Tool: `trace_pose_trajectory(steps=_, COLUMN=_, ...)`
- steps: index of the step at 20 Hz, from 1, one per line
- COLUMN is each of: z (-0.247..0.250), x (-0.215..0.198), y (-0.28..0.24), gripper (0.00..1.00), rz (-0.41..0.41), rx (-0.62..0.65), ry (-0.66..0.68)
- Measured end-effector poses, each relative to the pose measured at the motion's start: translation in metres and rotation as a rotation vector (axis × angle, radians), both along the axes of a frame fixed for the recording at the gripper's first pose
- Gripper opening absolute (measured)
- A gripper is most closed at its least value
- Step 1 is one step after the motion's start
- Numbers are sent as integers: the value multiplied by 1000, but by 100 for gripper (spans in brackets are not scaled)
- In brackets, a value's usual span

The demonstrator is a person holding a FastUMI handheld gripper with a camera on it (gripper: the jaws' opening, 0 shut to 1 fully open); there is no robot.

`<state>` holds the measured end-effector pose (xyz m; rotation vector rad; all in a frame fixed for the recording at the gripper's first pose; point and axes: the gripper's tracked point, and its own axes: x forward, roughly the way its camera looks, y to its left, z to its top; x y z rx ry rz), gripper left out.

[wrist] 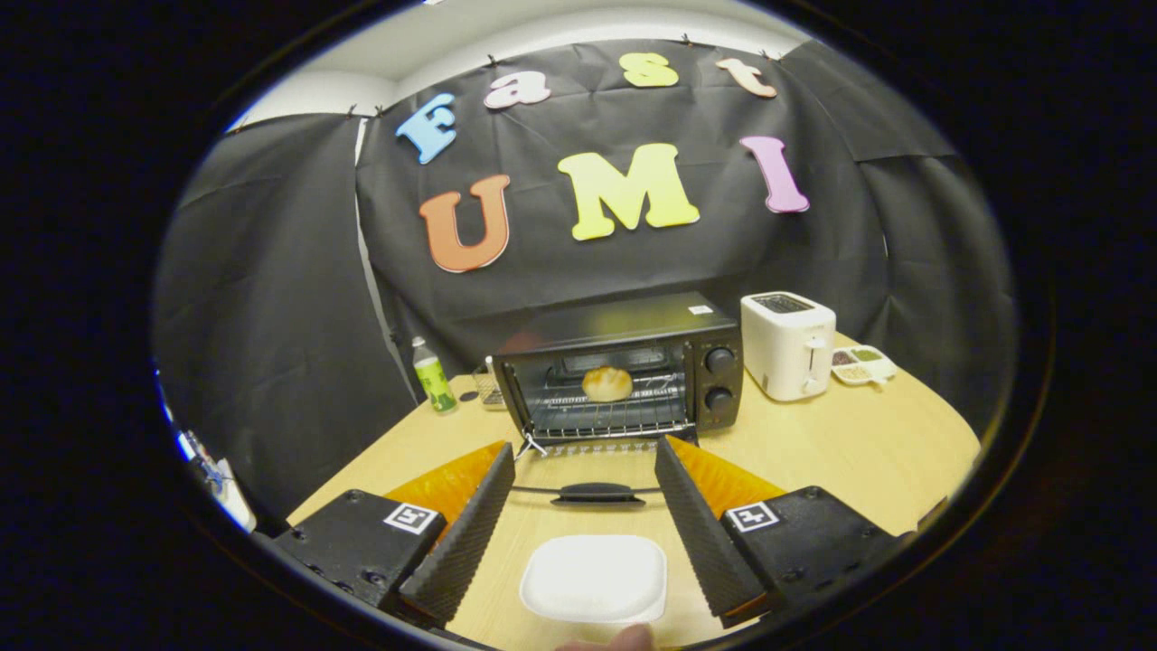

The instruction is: Open the toaster oven, put the food inside, and close the toaster oven door.

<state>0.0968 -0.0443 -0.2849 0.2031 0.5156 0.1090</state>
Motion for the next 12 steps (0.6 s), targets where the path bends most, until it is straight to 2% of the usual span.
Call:
trace_pose_trajectory(steps=4, z=-29, x=-6, y=6, gripper=100, rz=7, rx=-80, ry=30)
trace_pose_trajectory(steps=12, z=-98, x=0, y=9, gripper=100, rz=1, rx=-83, ry=176)
